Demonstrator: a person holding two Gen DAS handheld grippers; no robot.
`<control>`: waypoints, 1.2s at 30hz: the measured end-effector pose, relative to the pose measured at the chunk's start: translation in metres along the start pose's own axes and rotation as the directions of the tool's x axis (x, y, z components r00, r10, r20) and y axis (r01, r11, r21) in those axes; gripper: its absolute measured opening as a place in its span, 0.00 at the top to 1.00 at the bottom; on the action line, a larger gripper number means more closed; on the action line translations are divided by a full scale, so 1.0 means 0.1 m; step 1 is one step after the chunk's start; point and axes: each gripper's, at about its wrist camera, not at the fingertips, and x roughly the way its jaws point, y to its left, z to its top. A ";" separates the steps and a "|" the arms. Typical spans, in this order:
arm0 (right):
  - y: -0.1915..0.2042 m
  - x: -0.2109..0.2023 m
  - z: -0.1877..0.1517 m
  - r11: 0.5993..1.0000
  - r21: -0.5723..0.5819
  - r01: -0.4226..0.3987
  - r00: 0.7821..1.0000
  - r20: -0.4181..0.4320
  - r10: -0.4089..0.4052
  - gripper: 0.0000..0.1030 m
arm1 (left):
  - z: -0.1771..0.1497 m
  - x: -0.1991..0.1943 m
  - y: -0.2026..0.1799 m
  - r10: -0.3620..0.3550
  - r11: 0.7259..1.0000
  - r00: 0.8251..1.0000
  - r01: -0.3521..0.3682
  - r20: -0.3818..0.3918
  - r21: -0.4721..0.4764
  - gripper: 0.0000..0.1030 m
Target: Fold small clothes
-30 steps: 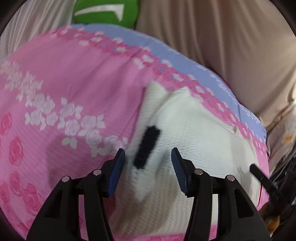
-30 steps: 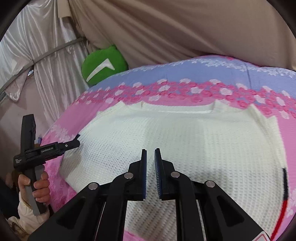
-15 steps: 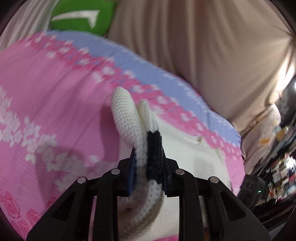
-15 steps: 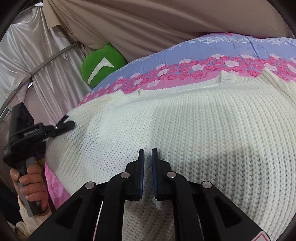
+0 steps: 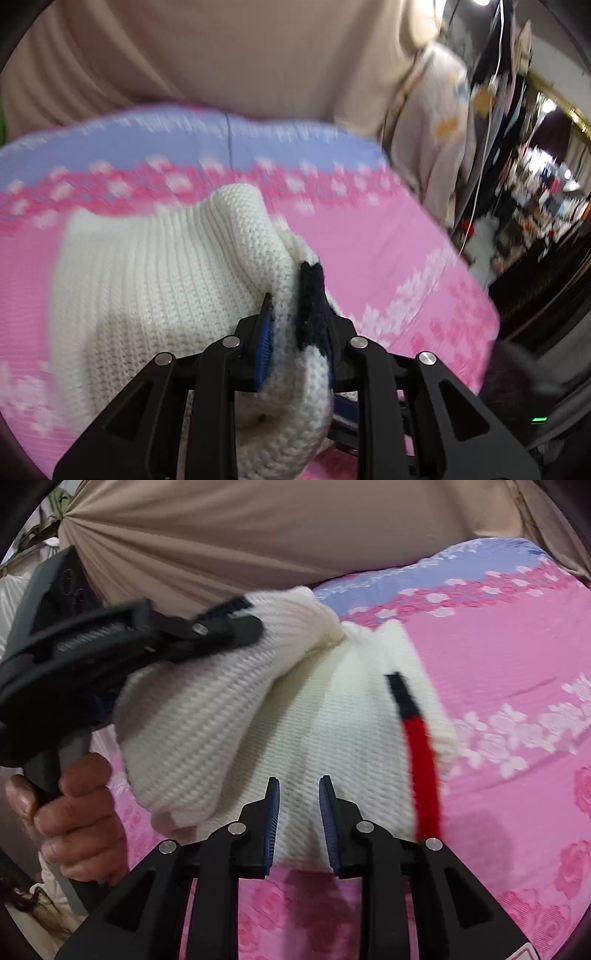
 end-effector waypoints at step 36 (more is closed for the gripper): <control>-0.51 0.18 0.63 0.973 0.160 -0.165 0.985 -0.021 0.170 0.68 | -0.91 -0.52 0.95 0.176 0.972 0.983 -0.182 -0.054 -0.147 0.36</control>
